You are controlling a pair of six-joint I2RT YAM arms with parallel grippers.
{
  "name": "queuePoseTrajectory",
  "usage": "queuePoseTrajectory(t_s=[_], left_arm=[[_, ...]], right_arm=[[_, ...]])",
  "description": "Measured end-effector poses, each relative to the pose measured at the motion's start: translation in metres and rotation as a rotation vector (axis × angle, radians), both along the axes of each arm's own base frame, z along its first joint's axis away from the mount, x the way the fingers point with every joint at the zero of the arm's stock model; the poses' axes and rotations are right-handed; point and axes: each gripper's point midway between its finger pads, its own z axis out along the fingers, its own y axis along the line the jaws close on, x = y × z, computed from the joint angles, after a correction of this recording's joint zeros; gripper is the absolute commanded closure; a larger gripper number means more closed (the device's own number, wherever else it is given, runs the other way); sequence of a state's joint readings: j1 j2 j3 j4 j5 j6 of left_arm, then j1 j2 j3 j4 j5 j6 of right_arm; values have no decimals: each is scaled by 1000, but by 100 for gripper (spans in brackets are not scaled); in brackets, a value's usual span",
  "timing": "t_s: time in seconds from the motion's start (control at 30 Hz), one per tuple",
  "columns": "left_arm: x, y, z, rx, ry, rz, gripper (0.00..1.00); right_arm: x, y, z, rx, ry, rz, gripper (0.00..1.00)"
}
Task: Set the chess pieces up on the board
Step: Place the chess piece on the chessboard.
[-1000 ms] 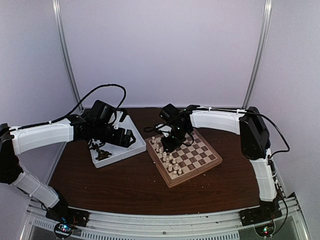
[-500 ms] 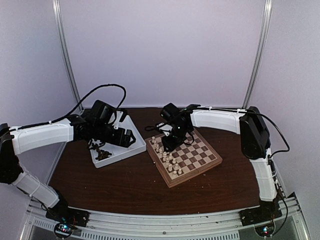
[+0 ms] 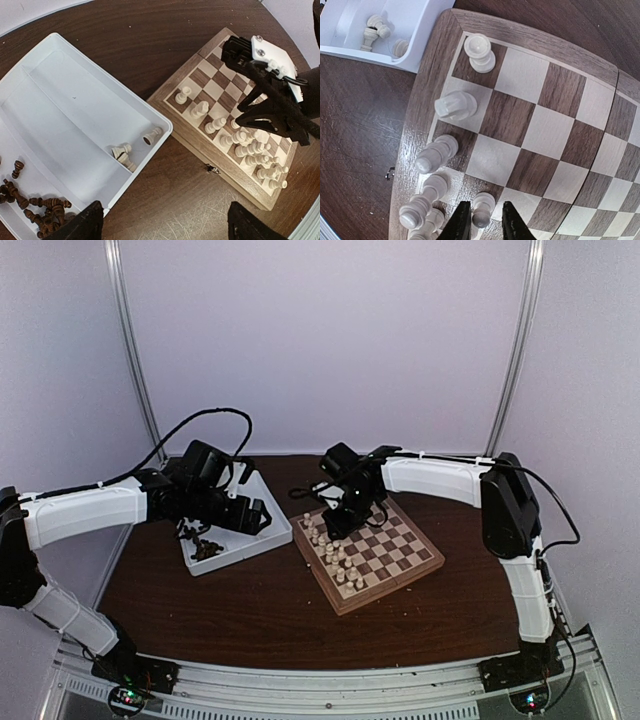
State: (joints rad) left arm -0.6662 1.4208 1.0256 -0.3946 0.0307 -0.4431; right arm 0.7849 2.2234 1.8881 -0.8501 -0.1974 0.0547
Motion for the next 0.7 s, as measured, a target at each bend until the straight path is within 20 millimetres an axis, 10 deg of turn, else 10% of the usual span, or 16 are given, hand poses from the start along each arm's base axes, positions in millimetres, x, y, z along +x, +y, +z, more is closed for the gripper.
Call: queuePoseTrajectory(t_s=[0.7], left_arm=[[0, 0, 0, 1, -1, -1, 14]], right_arm=[[-6, 2, -1, 13, 31, 12, 83]])
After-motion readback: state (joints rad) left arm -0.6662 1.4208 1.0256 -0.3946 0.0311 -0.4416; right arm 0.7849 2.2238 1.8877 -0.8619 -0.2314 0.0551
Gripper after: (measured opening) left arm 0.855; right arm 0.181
